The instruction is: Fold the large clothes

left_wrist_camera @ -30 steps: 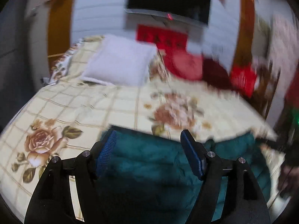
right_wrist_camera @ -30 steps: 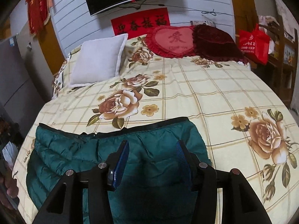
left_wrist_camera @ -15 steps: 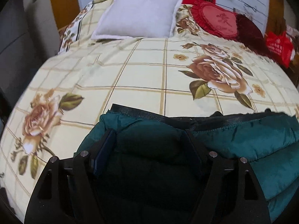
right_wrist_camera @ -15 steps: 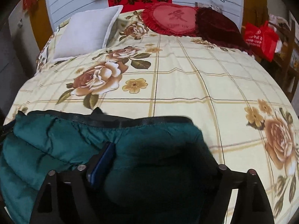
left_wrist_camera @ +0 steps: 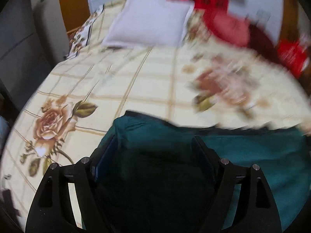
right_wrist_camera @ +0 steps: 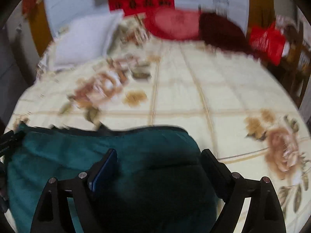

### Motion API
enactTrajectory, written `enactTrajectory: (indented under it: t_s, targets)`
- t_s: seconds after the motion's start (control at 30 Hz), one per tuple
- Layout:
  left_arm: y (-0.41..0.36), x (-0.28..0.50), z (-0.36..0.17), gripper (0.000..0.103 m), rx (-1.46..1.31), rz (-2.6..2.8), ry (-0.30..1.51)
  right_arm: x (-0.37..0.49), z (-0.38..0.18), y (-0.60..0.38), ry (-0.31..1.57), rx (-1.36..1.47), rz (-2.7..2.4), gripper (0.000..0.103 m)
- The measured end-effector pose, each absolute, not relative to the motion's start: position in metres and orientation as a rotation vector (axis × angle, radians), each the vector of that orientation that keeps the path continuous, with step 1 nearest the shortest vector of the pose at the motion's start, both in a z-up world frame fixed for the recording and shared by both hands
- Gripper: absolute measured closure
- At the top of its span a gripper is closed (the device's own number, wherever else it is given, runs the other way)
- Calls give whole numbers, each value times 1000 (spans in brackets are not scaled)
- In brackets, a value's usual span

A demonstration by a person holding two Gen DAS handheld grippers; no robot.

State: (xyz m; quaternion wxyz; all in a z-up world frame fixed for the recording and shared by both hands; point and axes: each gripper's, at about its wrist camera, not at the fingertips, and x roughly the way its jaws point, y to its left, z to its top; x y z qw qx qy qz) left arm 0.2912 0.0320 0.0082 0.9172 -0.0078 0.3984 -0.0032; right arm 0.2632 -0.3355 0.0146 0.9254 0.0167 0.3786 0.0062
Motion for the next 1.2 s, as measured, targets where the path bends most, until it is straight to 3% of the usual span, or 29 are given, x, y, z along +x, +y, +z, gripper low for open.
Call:
enactTrajectory:
  t_s: [0.17, 0.33, 0.4, 0.57, 0.67, 0.9, 1.2]
  targets:
    - [-1, 228, 26, 24, 1, -152, 796, 196, 53, -295, 692, 79, 127, 10]
    - [-23, 228, -26, 18, 28, -103, 933, 181, 11, -263, 786, 53, 120, 6]
    - [-27, 230, -31, 8, 57, -75, 888, 186, -13, -258, 827, 13, 110, 1]
    - [-23, 239, -31, 4, 54, -85, 940, 195, -17, -259, 867, 6, 118, 0]
    - [-6, 221, -11, 5, 57, -99, 921, 190, -6, -266, 911, -3, 125, 1]
    - [81, 157, 11, 5, 79, -32, 822, 110, 31, -321, 774, 118, 59, 1]
    - [128, 134, -37, 5, -41, -100, 886, 61, -30, -397, 785, 376, 111, 1]
